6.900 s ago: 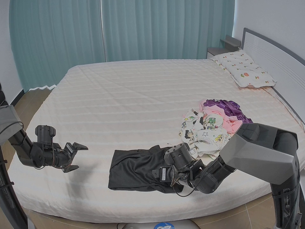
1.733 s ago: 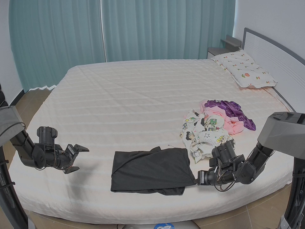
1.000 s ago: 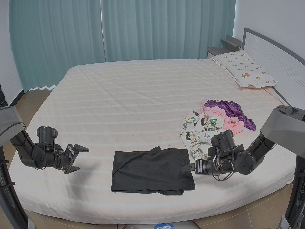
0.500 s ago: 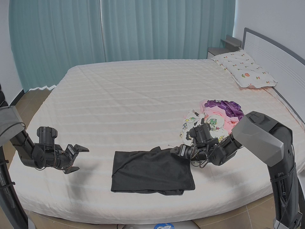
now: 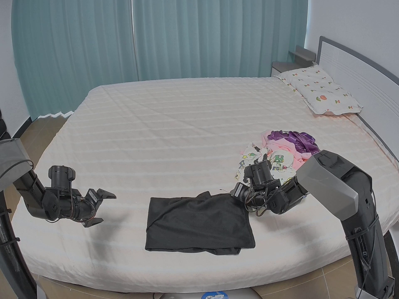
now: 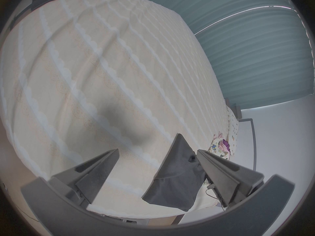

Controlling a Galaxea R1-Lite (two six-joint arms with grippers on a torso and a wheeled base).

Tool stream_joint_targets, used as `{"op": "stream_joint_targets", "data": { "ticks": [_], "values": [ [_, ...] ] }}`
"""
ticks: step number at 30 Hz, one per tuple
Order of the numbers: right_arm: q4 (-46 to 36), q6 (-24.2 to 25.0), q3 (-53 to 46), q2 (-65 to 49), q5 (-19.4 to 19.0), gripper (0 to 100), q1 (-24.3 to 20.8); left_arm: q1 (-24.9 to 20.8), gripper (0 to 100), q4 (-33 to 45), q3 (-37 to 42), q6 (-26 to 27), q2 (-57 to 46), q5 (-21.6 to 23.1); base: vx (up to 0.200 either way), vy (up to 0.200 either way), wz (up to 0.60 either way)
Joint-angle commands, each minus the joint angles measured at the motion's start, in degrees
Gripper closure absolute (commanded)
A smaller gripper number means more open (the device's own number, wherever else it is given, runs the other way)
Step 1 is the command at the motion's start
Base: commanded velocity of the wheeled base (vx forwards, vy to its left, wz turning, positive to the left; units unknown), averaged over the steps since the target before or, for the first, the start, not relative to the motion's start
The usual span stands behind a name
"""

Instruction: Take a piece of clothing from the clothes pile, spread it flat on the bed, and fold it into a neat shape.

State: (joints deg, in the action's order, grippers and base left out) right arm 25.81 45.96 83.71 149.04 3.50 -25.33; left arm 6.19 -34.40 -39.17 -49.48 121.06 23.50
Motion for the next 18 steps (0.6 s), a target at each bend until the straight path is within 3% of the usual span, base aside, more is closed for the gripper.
{"op": "stream_joint_targets", "data": {
  "ticks": [1, 8, 18],
  "values": [
    [0.0, 0.5, -0.3, -0.5, 0.0, 100, 0.1, 0.0, 0, -0.1, 0.0, 0.0, 0.0, 0.0, 0.000, 0.000, 0.00],
    [0.6, 2.3, -0.2, -1.5, 2.4, 100, 2.0, 0.0, 0, -0.1, 0.0, 0.0, 0.1, 0.0, 0.000, 0.000, 0.00],
    [1.2, 2.9, -2.4, -1.6, 2.5, 100, 2.9, 0.0, 0, -0.1, -0.1, -0.1, 0.1, -0.1, 0.000, 0.000, 0.00]
  ]
}}
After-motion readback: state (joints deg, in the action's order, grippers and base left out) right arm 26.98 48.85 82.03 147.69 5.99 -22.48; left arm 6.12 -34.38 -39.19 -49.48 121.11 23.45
